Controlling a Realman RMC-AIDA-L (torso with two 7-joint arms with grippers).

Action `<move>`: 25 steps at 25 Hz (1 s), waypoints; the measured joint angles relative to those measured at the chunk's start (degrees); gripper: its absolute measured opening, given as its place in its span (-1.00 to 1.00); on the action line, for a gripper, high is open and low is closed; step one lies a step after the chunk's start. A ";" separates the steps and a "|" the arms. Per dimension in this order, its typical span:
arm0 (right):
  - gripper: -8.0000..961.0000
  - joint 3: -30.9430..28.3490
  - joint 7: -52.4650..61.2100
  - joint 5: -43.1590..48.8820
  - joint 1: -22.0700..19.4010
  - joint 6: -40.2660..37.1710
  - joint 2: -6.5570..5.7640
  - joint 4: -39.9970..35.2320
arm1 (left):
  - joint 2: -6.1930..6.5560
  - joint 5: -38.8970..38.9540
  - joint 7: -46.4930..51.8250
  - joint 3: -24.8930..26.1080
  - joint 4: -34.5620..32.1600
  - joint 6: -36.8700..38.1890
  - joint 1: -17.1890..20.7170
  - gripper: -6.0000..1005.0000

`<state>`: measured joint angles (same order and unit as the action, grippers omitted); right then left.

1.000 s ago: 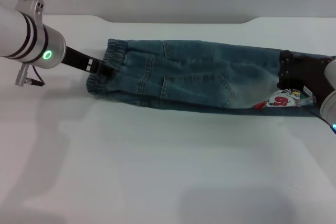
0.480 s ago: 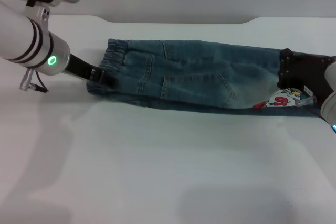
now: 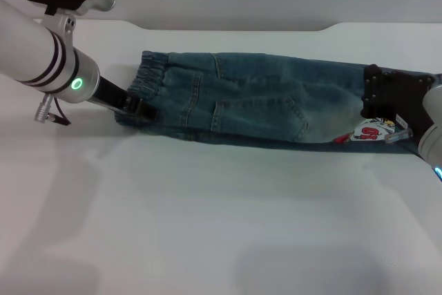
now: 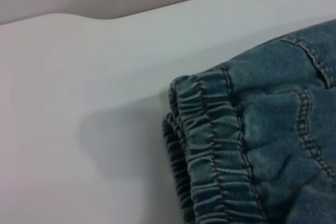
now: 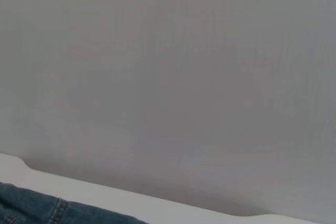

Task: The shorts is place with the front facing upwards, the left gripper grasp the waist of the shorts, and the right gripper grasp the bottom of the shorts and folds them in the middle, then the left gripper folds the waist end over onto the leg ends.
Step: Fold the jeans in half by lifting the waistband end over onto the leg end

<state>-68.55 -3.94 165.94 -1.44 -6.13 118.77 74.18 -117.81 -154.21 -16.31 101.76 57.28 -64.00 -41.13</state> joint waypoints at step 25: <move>-0.99 0.10 -0.63 0.00 -1.53 0.67 -0.03 2.77 | 0.22 2.82 -4.09 2.83 -5.47 1.94 -1.38 0.50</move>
<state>-68.45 -4.57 165.94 -2.97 -5.46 118.74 76.95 -117.59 -151.39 -20.39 104.59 51.81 -62.06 -42.51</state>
